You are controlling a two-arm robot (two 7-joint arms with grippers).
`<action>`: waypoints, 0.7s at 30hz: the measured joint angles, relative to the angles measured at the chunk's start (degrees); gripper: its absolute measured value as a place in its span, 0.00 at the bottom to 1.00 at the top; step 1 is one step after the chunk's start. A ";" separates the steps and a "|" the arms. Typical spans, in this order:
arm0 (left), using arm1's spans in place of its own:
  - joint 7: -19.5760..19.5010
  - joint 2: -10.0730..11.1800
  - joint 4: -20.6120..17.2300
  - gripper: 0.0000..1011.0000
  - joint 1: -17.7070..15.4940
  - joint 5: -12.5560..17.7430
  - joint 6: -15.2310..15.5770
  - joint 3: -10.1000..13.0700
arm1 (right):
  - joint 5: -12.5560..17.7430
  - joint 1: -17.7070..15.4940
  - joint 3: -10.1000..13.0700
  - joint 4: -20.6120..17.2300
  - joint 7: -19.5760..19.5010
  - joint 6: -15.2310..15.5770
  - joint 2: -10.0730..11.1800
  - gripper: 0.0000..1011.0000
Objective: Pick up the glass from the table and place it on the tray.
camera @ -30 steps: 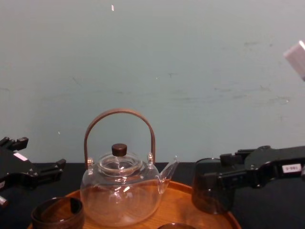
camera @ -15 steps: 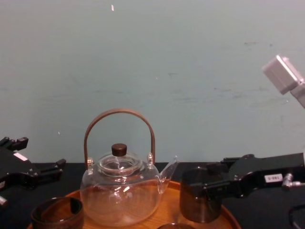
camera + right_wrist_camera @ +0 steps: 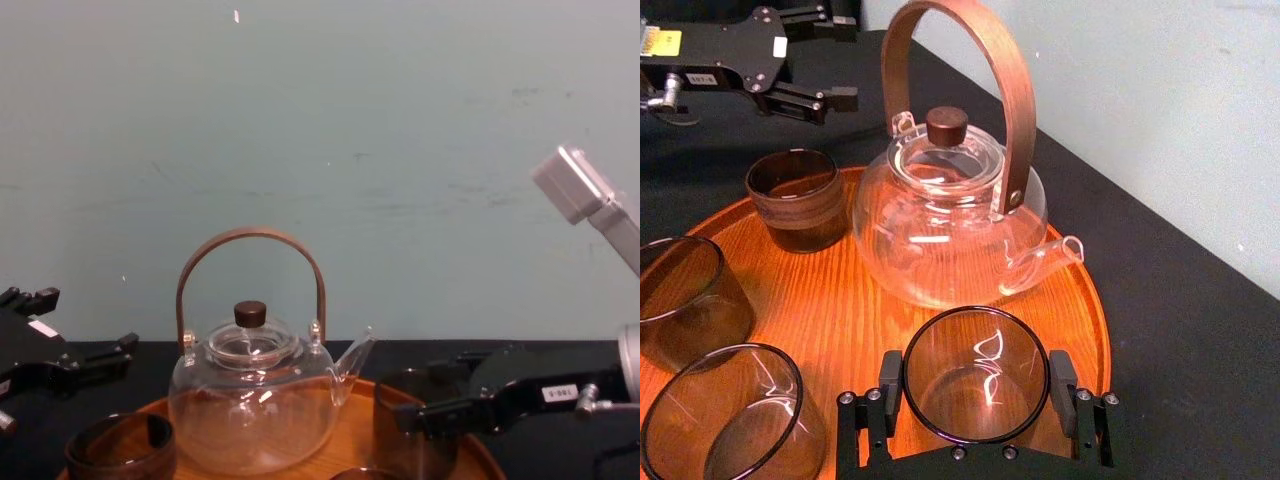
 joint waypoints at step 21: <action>0.00 0.00 0.00 0.99 0.00 0.00 0.00 0.00 | -1.20 0.63 0.10 3.48 0.69 -0.59 -1.77 0.89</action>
